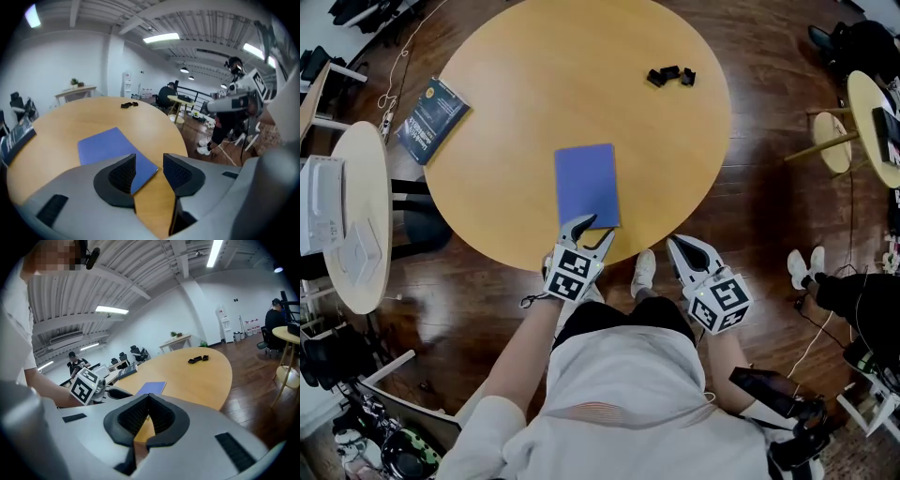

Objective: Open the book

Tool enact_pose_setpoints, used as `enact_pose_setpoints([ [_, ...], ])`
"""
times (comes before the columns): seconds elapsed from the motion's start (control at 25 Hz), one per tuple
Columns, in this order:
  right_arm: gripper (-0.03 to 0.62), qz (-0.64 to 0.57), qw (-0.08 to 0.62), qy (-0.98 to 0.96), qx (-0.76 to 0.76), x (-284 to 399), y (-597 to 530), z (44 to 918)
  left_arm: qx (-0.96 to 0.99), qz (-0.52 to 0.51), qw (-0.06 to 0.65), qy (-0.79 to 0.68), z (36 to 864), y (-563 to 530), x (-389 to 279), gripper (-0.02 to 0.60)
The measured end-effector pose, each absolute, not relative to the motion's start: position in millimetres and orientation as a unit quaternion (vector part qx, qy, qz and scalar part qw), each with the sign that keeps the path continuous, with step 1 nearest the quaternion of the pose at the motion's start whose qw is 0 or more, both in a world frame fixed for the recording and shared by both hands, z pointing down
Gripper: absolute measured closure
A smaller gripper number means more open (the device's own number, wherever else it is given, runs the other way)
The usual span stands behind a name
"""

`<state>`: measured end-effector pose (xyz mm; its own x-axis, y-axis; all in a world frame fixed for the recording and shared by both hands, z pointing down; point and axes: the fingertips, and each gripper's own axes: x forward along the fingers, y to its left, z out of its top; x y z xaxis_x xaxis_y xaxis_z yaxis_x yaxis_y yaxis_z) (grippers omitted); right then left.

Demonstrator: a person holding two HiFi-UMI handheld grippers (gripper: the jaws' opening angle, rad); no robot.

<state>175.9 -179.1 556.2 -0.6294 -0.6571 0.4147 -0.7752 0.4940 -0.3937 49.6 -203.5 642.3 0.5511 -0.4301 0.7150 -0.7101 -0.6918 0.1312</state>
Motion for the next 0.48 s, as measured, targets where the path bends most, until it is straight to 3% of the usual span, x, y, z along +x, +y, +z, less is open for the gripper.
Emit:
enact_pose_setpoints([
  [0.48, 0.597, 0.292, 0.115, -0.852, 0.418, 196, -172, 568, 0.812, 0.476, 0.132, -0.311, 702, -201, 75, 0.407],
])
